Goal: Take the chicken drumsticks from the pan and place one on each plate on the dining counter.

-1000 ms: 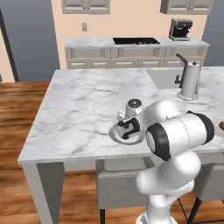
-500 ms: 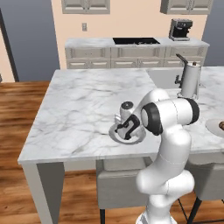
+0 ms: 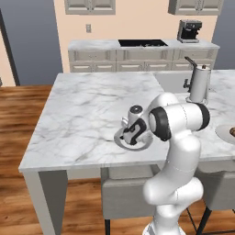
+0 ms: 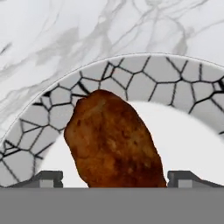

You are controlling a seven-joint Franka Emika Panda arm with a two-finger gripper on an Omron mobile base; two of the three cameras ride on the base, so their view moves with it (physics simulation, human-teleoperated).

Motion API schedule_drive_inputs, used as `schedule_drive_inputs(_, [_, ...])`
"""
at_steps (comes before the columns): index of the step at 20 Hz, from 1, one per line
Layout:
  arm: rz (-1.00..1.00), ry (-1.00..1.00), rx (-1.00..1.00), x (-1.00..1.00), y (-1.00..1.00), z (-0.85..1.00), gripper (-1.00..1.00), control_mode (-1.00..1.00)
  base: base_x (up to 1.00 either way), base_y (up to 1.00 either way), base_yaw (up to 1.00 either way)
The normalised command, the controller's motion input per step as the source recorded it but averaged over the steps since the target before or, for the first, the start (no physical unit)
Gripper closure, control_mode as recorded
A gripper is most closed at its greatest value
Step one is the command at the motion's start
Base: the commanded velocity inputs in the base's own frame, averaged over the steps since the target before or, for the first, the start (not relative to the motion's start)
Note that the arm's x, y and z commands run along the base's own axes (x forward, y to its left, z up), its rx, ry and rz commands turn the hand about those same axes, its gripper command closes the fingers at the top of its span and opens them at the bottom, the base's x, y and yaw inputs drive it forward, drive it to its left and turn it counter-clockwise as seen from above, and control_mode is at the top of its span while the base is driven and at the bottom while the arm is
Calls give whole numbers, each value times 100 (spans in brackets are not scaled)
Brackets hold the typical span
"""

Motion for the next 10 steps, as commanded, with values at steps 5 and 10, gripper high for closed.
schedule_drive_inputs(5, [1, -40, 35, -43, -36, 80, -100, -100, 0, 0, 0])
schedule_drive_inputs(10, [2, -20, 13, -85, -28, 100, -100, -100, 0, 0, 0])
